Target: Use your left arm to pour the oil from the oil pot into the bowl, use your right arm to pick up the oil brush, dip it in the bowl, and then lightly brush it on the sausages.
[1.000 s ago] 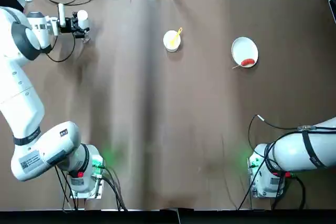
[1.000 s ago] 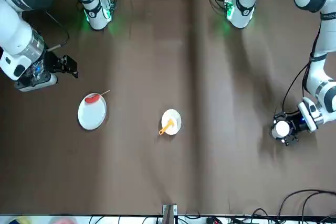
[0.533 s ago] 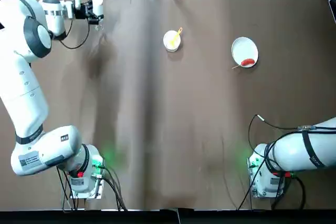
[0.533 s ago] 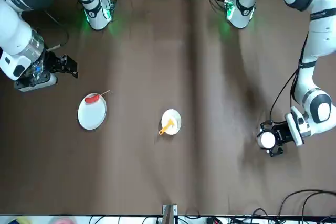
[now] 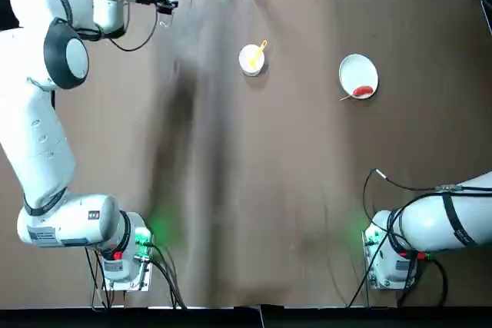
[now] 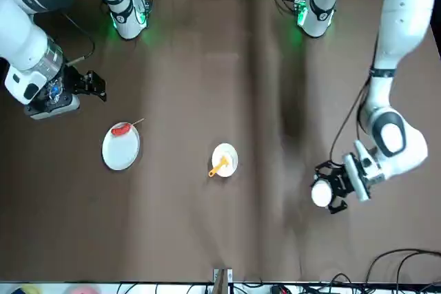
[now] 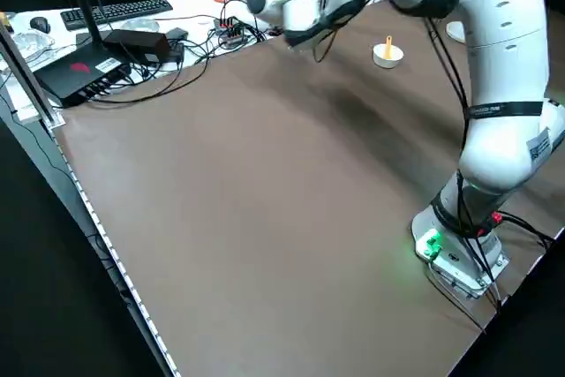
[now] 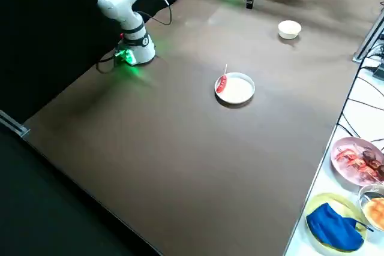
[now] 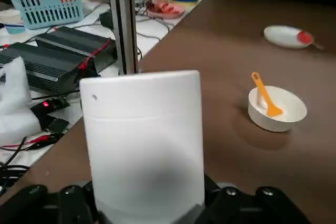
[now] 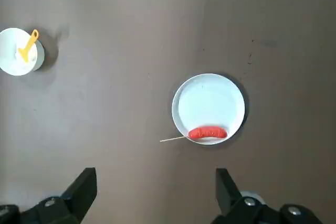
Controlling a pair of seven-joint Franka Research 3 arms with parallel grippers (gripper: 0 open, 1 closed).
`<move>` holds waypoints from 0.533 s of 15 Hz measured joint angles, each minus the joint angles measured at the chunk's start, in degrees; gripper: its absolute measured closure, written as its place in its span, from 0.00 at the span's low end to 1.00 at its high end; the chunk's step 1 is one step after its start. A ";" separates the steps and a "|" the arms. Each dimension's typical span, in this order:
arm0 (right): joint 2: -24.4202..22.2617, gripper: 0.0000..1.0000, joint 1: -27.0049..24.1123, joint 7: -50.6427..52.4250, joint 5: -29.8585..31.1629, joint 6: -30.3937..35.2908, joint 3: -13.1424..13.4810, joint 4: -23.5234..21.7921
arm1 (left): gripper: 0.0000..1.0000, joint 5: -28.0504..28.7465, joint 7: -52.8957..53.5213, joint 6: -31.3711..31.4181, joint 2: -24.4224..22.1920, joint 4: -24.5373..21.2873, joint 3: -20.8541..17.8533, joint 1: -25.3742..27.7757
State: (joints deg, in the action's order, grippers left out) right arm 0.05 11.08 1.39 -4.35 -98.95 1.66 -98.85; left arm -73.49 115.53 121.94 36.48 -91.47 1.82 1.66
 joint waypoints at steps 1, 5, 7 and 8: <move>0.00 0.00 0.01 0.00 0.00 0.00 0.00 0.01 | 0.46 0.00 -0.39 4.14 -1.55 -2.10 0.01 -2.52; -0.01 0.00 0.01 0.00 0.00 0.05 0.02 0.02 | 0.46 0.00 -0.43 16.70 -3.42 -6.46 0.00 -11.52; -0.01 0.00 -0.01 0.00 0.00 0.04 0.17 0.02 | 0.46 0.00 -0.47 21.90 -3.40 -7.23 -0.18 -18.15; -0.01 0.00 -0.03 0.00 0.00 0.01 0.25 0.03 | 0.46 0.12 -0.47 22.42 -3.41 -7.26 -0.38 -20.34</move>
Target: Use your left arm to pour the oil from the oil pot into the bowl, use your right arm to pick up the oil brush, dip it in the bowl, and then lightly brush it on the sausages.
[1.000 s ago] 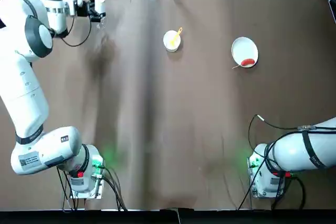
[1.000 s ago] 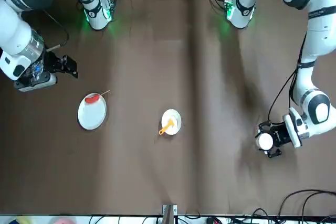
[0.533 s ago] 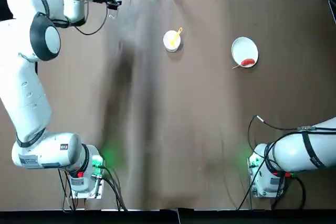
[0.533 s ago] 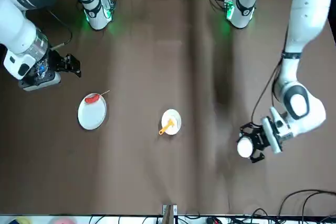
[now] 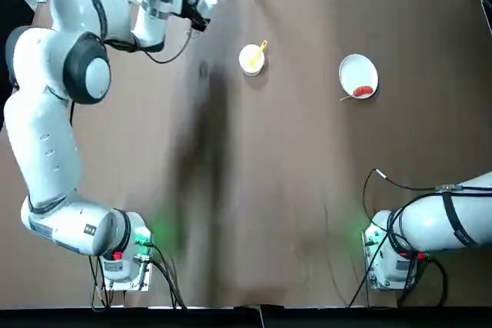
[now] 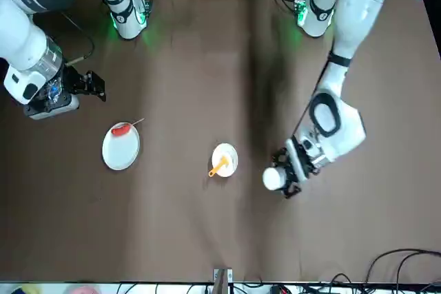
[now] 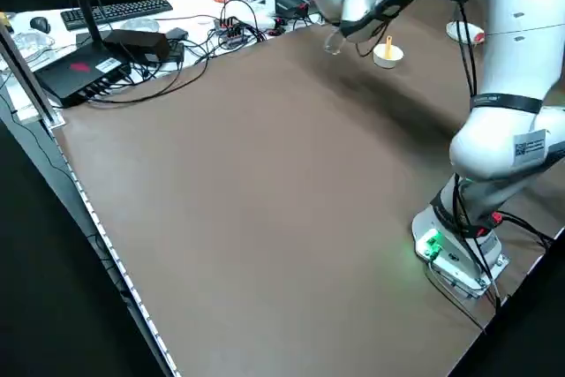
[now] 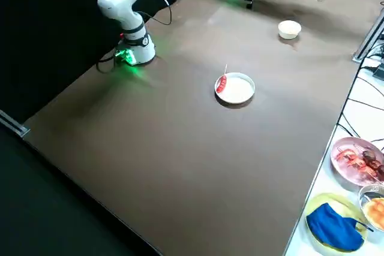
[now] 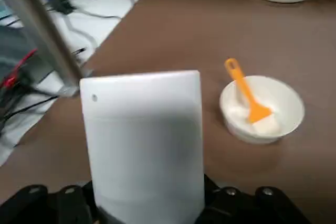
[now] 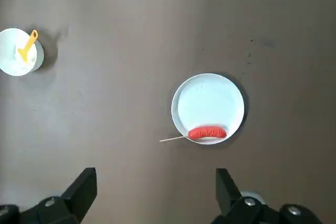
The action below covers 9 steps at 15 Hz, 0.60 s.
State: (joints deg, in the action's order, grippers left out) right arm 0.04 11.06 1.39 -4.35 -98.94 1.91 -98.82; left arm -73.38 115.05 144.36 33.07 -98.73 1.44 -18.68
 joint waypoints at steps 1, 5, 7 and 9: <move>0.00 0.00 -0.03 0.00 0.00 -0.01 0.07 0.00 | 0.46 0.75 0.00 0.24 0.00 -0.04 -0.18 -2.06; 0.00 0.00 -0.04 0.01 0.00 -0.02 0.17 0.01 | 0.46 7.10 -0.21 2.41 0.00 -0.60 -0.52 -7.58; 0.00 0.00 -0.03 0.01 0.00 0.00 0.14 0.01 | 0.46 9.24 -0.22 4.54 0.05 -1.02 -0.72 -9.01; 0.03 0.00 0.03 0.01 0.00 0.00 0.06 0.00 | 0.46 10.21 -0.22 7.61 0.36 -1.55 -1.02 -10.50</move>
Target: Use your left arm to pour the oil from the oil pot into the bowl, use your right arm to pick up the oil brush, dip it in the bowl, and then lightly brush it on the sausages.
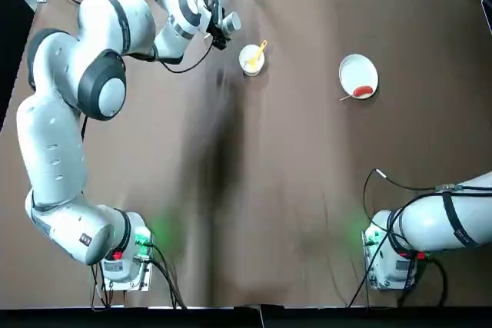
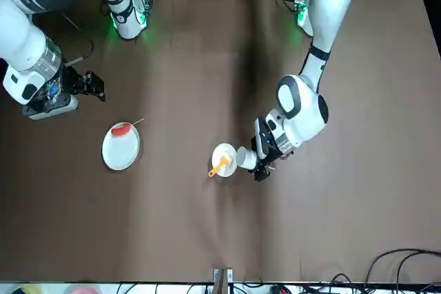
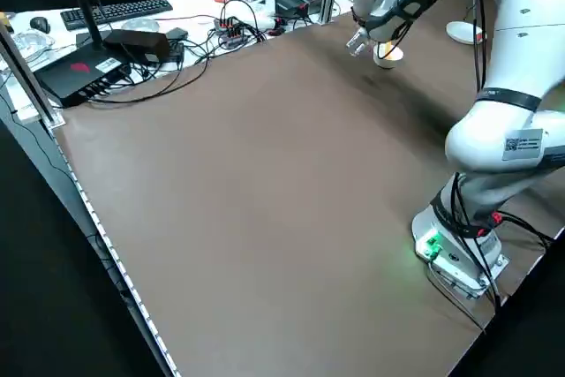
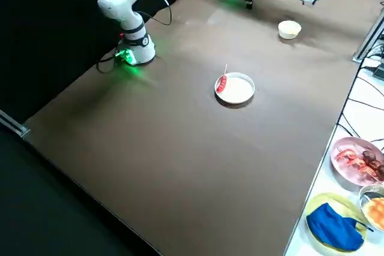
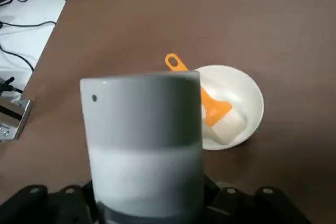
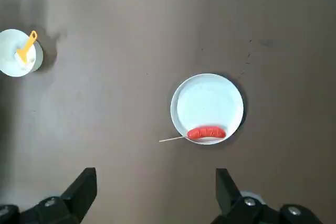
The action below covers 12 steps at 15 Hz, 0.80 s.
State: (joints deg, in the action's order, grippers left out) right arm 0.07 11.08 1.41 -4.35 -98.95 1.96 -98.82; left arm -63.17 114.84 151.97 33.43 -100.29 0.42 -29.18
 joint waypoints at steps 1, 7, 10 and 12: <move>0.03 0.00 0.03 0.00 0.00 0.00 -0.05 0.00 | 0.46 0.14 0.00 1.82 0.30 -0.30 -0.26 -0.96; 0.70 0.00 0.01 0.00 -1.77 -0.09 0.01 -0.02 | 0.46 0.20 0.00 9.01 3.70 -0.53 -4.66 -9.95; 1.32 0.00 0.02 0.01 -2.89 -0.18 -0.02 -0.03 | 0.46 0.65 0.01 10.02 5.53 -0.51 -8.41 -14.10; 2.05 0.00 0.03 0.01 -5.27 -0.29 -0.04 -0.04 | 0.46 0.86 0.01 10.19 6.26 -0.47 -10.89 -16.30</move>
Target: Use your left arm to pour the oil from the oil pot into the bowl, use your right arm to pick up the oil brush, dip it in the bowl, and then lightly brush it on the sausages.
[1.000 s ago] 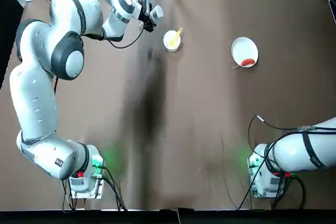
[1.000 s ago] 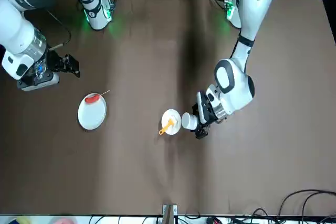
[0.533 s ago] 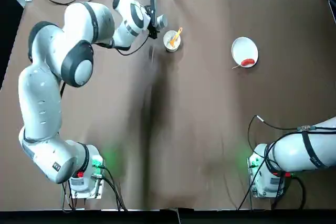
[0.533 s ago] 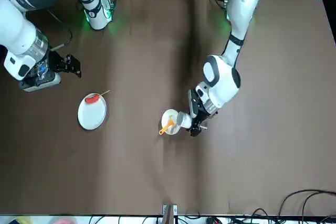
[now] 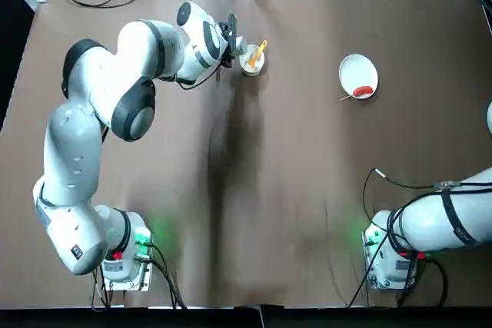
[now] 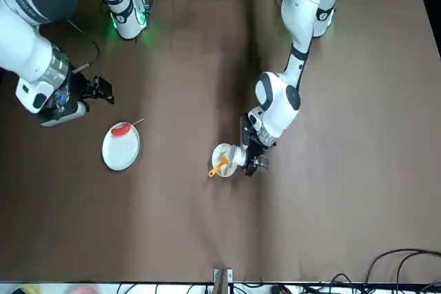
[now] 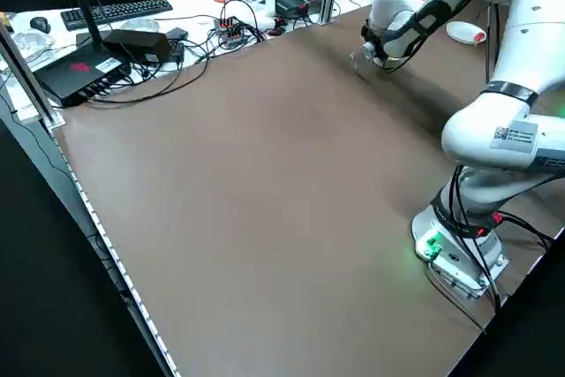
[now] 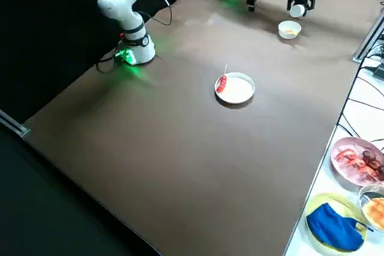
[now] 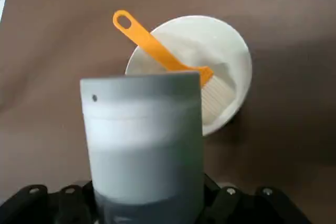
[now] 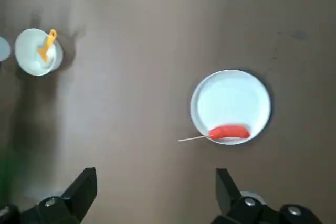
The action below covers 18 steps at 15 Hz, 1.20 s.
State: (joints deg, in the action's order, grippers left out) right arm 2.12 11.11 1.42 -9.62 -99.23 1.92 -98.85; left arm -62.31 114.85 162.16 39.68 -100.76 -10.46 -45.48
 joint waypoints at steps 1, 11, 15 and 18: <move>1.26 0.00 0.00 0.00 -3.96 -0.74 0.00 -0.04 | 0.46 0.06 0.00 1.36 0.59 0.07 -1.17 -1.30; 13.78 0.00 4.25 -0.01 -15.55 -12.87 -0.50 2.98 | 0.46 0.07 0.02 3.23 3.18 0.27 -1.41 -2.73; 21.92 0.01 5.43 0.04 -18.42 -13.05 -0.79 11.49 | 0.46 0.07 0.07 3.23 3.19 0.37 -1.41 -2.91; 27.40 0.02 5.71 0.03 -19.27 -13.10 -2.31 17.43 | 0.46 0.07 0.07 3.26 3.19 0.45 -1.41 -3.07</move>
State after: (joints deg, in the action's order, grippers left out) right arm 29.52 16.82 1.45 -28.90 -112.33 -0.39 -81.42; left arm -62.24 114.92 165.41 42.88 -100.31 -11.88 -48.55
